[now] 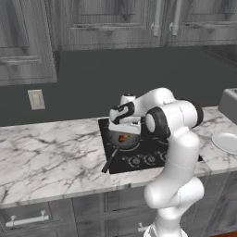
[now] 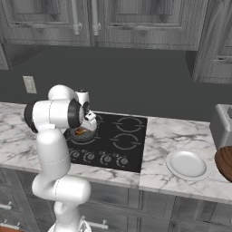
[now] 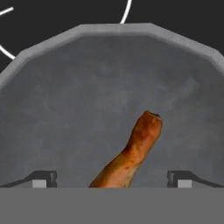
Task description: Place the chicken drumstick on the plate and place the eggplant on the same plate.
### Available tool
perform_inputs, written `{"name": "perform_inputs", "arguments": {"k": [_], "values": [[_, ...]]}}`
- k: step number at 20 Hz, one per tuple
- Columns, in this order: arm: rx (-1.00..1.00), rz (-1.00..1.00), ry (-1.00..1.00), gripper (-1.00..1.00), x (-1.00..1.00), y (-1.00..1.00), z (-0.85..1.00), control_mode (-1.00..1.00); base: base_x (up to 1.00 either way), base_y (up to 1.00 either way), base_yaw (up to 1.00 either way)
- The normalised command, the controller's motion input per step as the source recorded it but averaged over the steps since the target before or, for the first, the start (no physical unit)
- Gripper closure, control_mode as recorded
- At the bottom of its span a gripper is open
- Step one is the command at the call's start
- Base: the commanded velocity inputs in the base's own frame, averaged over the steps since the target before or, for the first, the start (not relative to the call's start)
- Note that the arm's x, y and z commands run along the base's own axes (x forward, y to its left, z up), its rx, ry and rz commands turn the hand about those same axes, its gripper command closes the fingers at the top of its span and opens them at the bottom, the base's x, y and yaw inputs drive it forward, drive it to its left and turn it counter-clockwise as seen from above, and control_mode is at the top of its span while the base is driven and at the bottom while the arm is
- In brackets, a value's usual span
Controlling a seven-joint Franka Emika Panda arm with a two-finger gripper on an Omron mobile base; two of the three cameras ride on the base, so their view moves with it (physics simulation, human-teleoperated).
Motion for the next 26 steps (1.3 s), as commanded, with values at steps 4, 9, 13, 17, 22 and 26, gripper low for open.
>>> {"name": "perform_inputs", "arguments": {"k": [4, 9, 13, 17, 22, 26], "values": [[0.00, 0.00, 0.00, -1.00, 0.00, 0.00, -0.20, -1.00, 0.00, 0.00, 0.00], [0.00, 0.00, 0.00, -1.00, 0.00, 0.00, -0.22, -1.00, 0.00, 0.00, 0.00], [0.00, 0.00, 0.00, 1.00, 0.00, 0.00, -0.16, -1.00, 0.00, 0.00, 0.00], [0.00, 0.00, 0.00, 1.00, 0.00, 0.00, 0.00, -1.00, 0.00, 0.00, 0.00], [0.00, 0.00, 0.00, 1.00, 0.00, 0.00, 0.00, -1.00, 0.00, 0.00, 0.00], [0.00, 0.00, 0.00, 1.00, 0.00, 0.00, 0.00, -1.00, 0.00, 0.00, 0.00]]}}
